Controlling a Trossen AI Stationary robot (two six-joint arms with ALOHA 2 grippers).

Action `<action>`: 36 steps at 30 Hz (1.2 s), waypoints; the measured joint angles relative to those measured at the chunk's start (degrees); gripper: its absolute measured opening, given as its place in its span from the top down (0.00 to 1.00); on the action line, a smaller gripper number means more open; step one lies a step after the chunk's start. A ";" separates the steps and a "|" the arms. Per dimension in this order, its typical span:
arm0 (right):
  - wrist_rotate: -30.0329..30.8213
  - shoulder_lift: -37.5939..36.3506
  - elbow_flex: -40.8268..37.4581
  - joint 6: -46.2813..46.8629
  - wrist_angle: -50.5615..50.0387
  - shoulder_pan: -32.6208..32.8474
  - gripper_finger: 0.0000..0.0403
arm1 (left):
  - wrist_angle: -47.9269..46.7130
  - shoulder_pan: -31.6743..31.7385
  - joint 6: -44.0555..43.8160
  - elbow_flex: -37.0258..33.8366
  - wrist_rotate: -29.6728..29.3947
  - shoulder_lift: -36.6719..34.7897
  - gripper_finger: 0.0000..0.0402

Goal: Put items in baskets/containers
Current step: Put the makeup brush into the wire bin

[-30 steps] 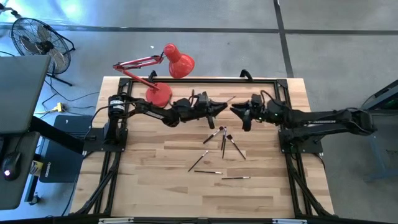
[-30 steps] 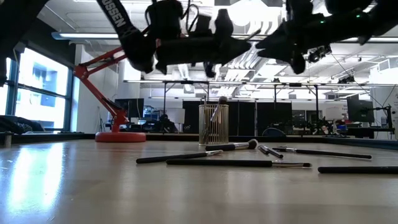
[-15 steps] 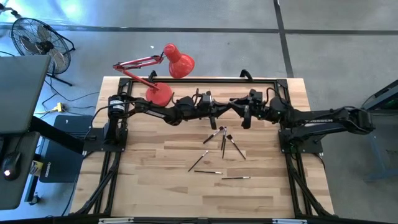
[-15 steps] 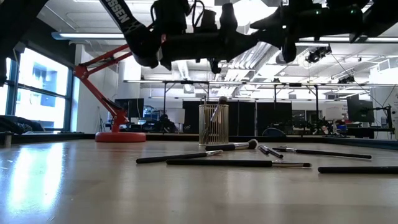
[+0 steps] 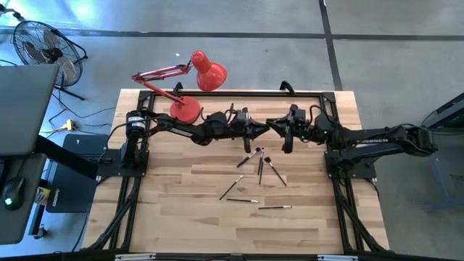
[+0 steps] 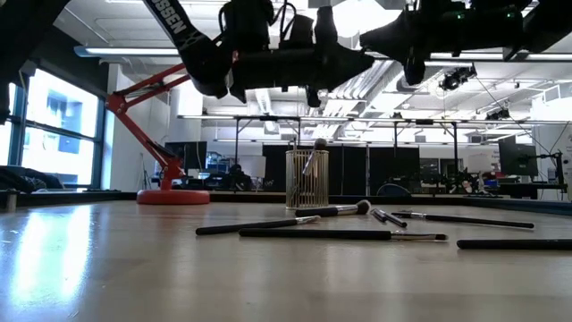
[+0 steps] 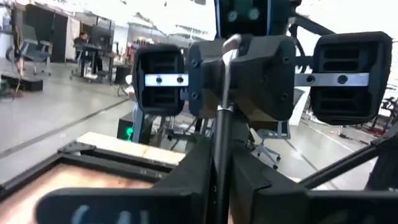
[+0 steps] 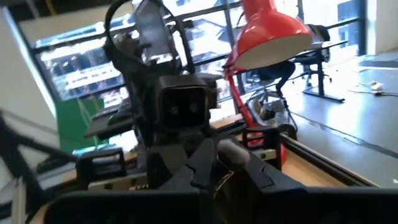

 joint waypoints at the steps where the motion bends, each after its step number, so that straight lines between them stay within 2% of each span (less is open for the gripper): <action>1: -0.18 0.00 0.00 -0.26 -0.16 0.00 0.95 | -1.07 -0.01 -0.18 0.18 0.33 0.00 0.88; 4: 0.47 0.00 0.00 0.42 -1.25 -0.07 0.93 | -8.46 0.03 -0.23 2.11 1.98 0.00 0.80; 8: -1.12 0.00 -0.02 1.32 -4.04 -0.07 0.96 | -25.55 0.03 0.83 8.29 5.46 0.00 0.75; 12: -2.17 0.00 -0.04 5.17 -8.01 -0.07 0.96 | -41.63 0.04 7.74 15.47 8.76 0.00 0.74; 15: -3.47 0.01 -0.07 6.48 -10.41 -0.07 0.96 | -49.51 0.05 12.28 18.93 8.96 0.00 0.74; 22: -4.04 -0.13 -0.07 6.85 -13.12 -0.06 0.96 | -57.99 0.10 14.27 21.57 8.87 0.00 0.74; 36: -4.27 -0.13 -0.07 7.08 -17.39 -0.02 0.96 | -60.62 0.12 10.72 21.60 6.21 0.00 0.74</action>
